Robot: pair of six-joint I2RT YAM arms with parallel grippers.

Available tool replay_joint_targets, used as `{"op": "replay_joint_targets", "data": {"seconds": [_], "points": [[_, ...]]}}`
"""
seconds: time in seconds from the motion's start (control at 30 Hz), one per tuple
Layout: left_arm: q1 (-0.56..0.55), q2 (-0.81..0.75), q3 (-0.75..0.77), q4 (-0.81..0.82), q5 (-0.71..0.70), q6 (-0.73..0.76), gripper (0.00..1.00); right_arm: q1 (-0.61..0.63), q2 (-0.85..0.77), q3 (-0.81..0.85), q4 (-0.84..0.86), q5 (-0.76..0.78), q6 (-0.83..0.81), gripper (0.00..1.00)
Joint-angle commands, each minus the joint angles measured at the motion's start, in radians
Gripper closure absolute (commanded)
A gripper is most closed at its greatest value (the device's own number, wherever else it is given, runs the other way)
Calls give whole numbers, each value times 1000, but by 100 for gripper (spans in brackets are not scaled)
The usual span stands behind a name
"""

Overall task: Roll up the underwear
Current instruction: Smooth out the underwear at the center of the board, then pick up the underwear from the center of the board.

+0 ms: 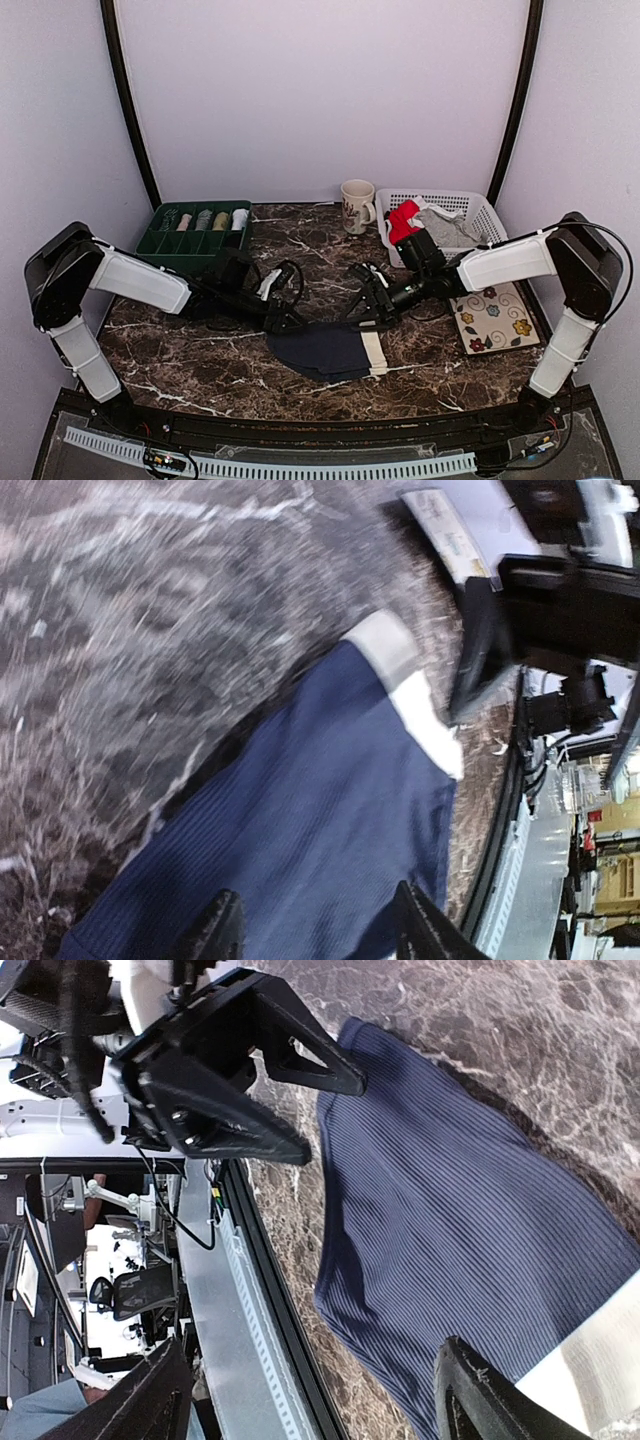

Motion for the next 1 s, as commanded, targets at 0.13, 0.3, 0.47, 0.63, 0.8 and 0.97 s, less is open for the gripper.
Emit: {"op": "replay_joint_targets", "data": {"seconds": [0.13, 0.3, 0.47, 0.63, 0.8, 0.97], "points": [[16, -9, -73, -167, -50, 12, 52, 20, -34, 13, -153, 43, -115, 22], [56, -74, -115, -285, -84, 91, 57, 57, -77, -17, -125, 44, -92, 25], [86, -173, -97, -377, -135, 212, 57, 91, -127, -19, -123, 111, -126, 35], [44, -333, -70, -333, -128, 375, 48, 99, -84, 44, -163, 161, -161, 45], [-126, -445, -95, -278, -233, 578, 47, 118, 10, 124, -193, 171, -189, 58], [-279, -395, -96, -244, -368, 688, 47, 122, 102, 143, -209, 166, -223, 70]]}}
